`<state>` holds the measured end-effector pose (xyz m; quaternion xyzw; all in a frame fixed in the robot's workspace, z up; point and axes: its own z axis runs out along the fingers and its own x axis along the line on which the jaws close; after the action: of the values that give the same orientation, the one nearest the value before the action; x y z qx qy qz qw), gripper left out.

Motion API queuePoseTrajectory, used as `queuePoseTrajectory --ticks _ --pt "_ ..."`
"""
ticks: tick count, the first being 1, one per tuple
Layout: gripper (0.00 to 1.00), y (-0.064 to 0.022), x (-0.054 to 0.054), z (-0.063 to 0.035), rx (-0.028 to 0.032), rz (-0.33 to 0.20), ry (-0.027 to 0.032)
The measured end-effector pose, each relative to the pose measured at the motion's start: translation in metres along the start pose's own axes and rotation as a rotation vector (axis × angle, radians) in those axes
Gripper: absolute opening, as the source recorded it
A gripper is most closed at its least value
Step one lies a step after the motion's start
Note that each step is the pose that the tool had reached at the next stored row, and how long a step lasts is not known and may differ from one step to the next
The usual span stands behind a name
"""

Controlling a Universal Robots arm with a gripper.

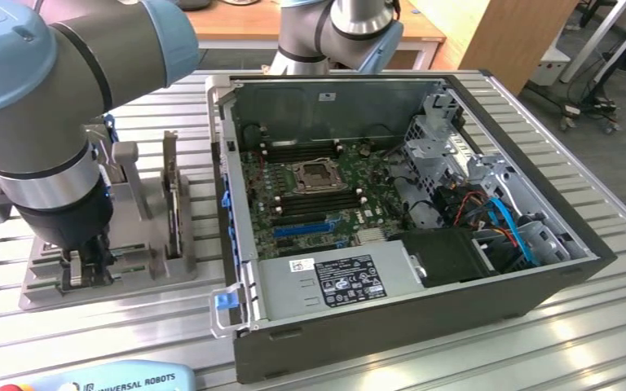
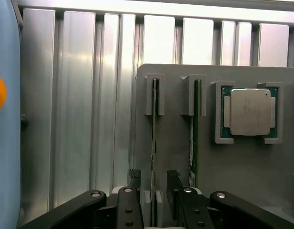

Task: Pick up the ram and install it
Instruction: 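Pick up the ram and move it above insertion slot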

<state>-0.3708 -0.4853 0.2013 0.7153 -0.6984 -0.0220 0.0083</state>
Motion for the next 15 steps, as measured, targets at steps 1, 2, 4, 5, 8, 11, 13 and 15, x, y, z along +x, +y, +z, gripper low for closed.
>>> queuePoseTrajectory --ticks 1,2,4,5,8,11,13,15 --pt "0.36 -0.0001 0.0 0.0007 0.0003 0.0 -0.0003" --pt "0.36 -0.0001 0.0 0.0015 0.0003 0.0 -0.0003" --pt "0.36 0.0 0.0001 0.0018 -0.0002 0.0 0.0001" --pt "0.36 0.0 0.0001 0.0018 -0.0002 0.0 0.0001" --pt "0.36 -0.0001 0.0 0.002 0.0 0.0 0.0" --pt "0.36 -0.0001 0.0 0.002 0.0001 0.0 -0.0001" --pt "0.36 -0.0001 0.0 0.002 0.0001 0.0 0.0" --pt "0.36 -0.0001 0.0 0.002 0.0 0.0 0.0"
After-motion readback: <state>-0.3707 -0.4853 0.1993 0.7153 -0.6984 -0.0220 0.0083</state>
